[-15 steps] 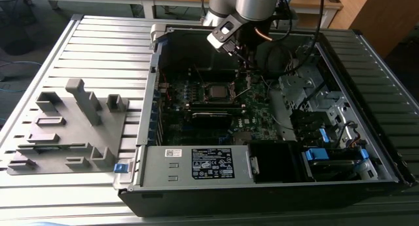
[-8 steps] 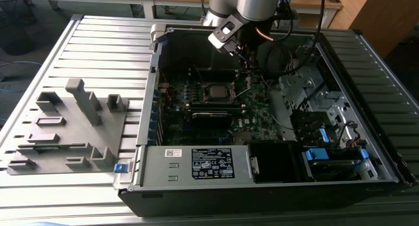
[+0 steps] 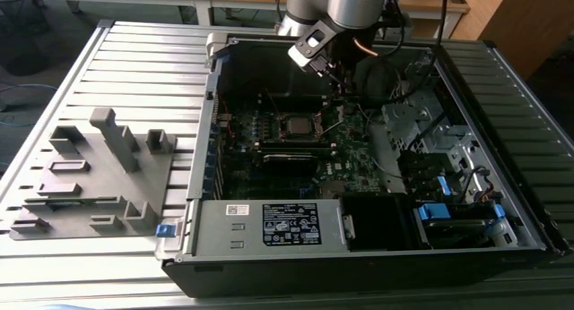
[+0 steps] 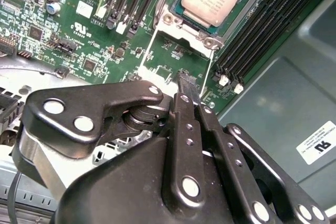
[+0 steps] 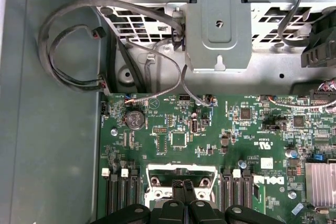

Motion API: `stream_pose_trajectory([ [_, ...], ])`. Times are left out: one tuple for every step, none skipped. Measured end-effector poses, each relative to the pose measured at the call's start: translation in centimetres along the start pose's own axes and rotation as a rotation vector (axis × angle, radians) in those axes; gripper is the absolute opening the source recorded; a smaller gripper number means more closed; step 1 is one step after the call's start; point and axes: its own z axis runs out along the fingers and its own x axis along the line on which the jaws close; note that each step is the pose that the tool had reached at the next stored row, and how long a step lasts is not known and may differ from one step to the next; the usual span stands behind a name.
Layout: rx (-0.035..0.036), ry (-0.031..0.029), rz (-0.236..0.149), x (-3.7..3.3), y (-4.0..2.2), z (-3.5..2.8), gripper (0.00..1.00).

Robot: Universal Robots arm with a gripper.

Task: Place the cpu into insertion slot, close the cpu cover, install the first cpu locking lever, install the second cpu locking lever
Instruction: 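Close the cpu cover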

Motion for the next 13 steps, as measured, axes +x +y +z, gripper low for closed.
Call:
stream_pose_trajectory([
  [0.0000, 0.0000, 0.000, 0.00, 0.08, 0.01, 0.11],
  [0.0000, 0.0000, 0.000, 0.00, 0.17, 0.01, 0.11],
  [-0.0001, 0.0000, 0.000, 0.00, 0.28, 0.02, 0.11],
  [0.0000, 0.0001, 0.000, 0.00, 0.42, 0.04, 0.11],
  [0.0000, 0.0001, 0.000, 0.00, 0.57, 0.04, 0.11],
  [-0.0001, 0.0001, 0.000, 0.01, 0.72, 0.06, 0.11],
  [-0.0001, 0.0002, 0.000, 0.01, 0.87, 0.07, 0.11],
  [-0.0001, 0.0002, 0.000, 0.01, 1.02, 0.08, 0.11],
  [-0.0001, 0.0002, 0.000, 0.01, 1.17, 0.10, 0.11],
  [-0.0001, 0.0003, 0.000, 0.01, 1.32, 0.11, 0.11],
  [-0.0001, 0.0002, 0.000, 0.01, 1.46, 0.12, 0.11],
  [-0.0001, 0.0002, 0.000, 0.01, 1.59, 0.13, 0.11],
  [-0.0001, 0.0002, 0.000, 0.01, 1.72, 0.14, 0.11],
])
